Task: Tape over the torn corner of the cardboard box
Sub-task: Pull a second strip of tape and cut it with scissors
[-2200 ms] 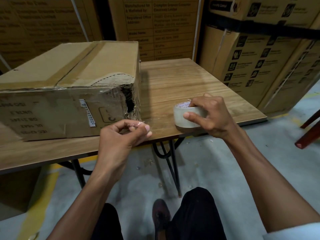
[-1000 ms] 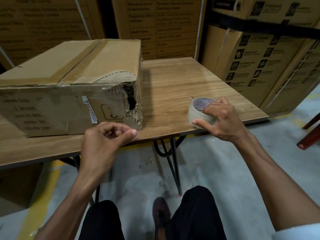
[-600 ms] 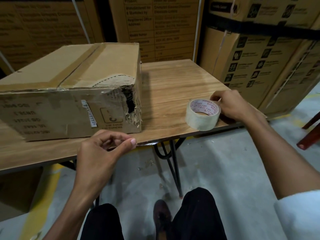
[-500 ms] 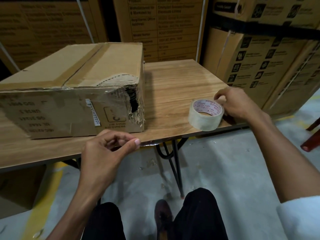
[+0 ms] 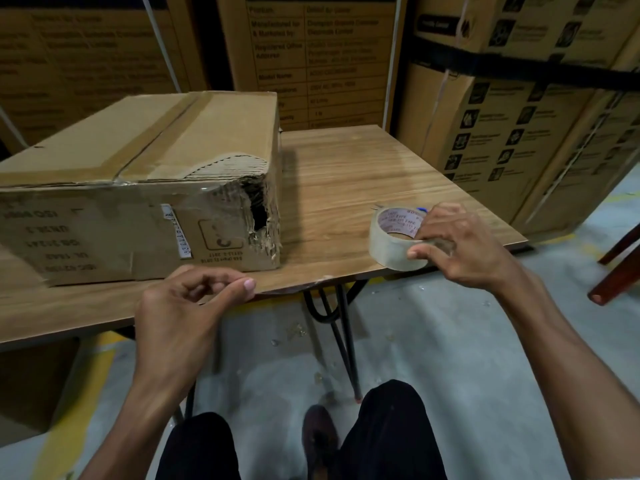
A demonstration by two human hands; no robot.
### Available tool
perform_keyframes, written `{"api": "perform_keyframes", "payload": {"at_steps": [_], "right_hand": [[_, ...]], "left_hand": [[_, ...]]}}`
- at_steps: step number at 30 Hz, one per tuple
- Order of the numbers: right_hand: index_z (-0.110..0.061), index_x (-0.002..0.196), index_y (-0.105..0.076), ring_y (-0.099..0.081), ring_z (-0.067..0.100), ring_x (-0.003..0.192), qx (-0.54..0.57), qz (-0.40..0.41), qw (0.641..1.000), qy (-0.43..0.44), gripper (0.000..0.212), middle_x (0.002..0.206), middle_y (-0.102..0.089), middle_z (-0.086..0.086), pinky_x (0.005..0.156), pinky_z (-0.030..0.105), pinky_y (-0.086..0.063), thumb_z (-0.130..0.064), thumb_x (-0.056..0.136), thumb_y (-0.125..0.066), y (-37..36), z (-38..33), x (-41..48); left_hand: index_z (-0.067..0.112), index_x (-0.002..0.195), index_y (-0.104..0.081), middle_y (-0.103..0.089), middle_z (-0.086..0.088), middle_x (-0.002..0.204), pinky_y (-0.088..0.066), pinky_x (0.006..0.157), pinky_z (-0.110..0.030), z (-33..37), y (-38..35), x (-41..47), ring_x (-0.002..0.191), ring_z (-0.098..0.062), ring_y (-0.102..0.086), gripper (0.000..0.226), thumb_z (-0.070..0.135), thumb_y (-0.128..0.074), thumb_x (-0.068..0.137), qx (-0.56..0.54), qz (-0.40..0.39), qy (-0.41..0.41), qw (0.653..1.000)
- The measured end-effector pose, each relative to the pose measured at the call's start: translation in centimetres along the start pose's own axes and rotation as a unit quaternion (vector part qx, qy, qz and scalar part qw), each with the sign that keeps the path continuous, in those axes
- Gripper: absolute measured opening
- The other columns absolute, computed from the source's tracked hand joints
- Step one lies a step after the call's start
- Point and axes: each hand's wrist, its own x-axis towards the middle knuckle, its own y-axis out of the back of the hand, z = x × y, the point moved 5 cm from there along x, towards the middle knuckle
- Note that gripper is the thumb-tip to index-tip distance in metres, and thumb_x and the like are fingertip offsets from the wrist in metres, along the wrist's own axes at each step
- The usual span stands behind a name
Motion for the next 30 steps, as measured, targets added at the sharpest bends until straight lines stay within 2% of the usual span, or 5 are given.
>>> {"api": "perform_keyframes", "payload": {"at_steps": [5,10,14,24,30], "right_hand": [[-0.024,0.084,-0.074,-0.052,0.004,0.081,0.014,-0.035,0.997,-0.07,0.039,0.082,-0.066,-0.009,0.094,0.035,-0.036,-0.059,0.085,-0.057,-0.2,1.0,0.0],[-0.018,0.101,-0.076,-0.061,0.014,0.087,0.079,0.131,0.967,-0.204,0.018,0.101,-0.075,0.004,0.076,0.024,-0.045,-0.022,0.099,-0.059,2.2,4.4,1.7],[-0.017,0.116,-0.074,-0.065,0.02,0.1,-0.06,-0.101,0.962,-0.246,0.021,0.115,-0.074,0.006,0.092,0.034,-0.05,-0.017,0.097,-0.064,-0.6,7.6,3.7],[-0.02,0.097,-0.069,-0.059,0.021,0.093,-0.143,-0.243,0.911,-0.3,0.008,0.102,-0.064,0.002,0.077,0.033,-0.049,-0.024,0.09,-0.072,0.5,7.5,4.3],[-0.01,0.083,-0.07,-0.064,0.006,0.069,0.007,-0.059,0.92,-0.387,0.011,0.082,-0.071,0.004,0.053,0.023,-0.044,-0.015,0.084,-0.08,4.9,6.9,0.0]], "left_hand": [[0.025,0.082,-0.082,-0.073,0.009,0.087,-0.062,0.087,-0.04,0.0,0.2,0.0,0.086,-0.021,-0.073,0.02,0.038,-0.083,0.067,0.026,-0.024,0.012,0.999],[0.025,0.083,-0.082,-0.073,0.01,0.089,-0.061,0.082,-0.023,0.3,0.6,-0.2,0.085,-0.01,-0.071,0.02,0.037,-0.081,0.067,0.039,-0.033,-0.007,0.999],[0.025,0.082,-0.083,-0.074,0.002,0.086,-0.062,0.086,-0.033,0.2,0.6,-0.8,0.087,-0.016,-0.073,0.015,0.031,-0.084,0.07,0.039,-0.036,-0.006,0.999],[0.023,0.081,-0.082,-0.077,-0.003,0.089,-0.06,0.095,-0.046,0.0,0.9,-1.5,0.09,-0.021,-0.075,0.015,0.033,-0.084,0.069,0.023,-0.03,0.008,0.999],[0.022,0.081,-0.082,-0.079,-0.007,0.088,-0.059,0.097,-0.05,0.1,0.9,-1.7,0.091,-0.027,-0.078,0.016,0.031,-0.086,0.069,-0.004,-0.034,0.019,0.999]]}}
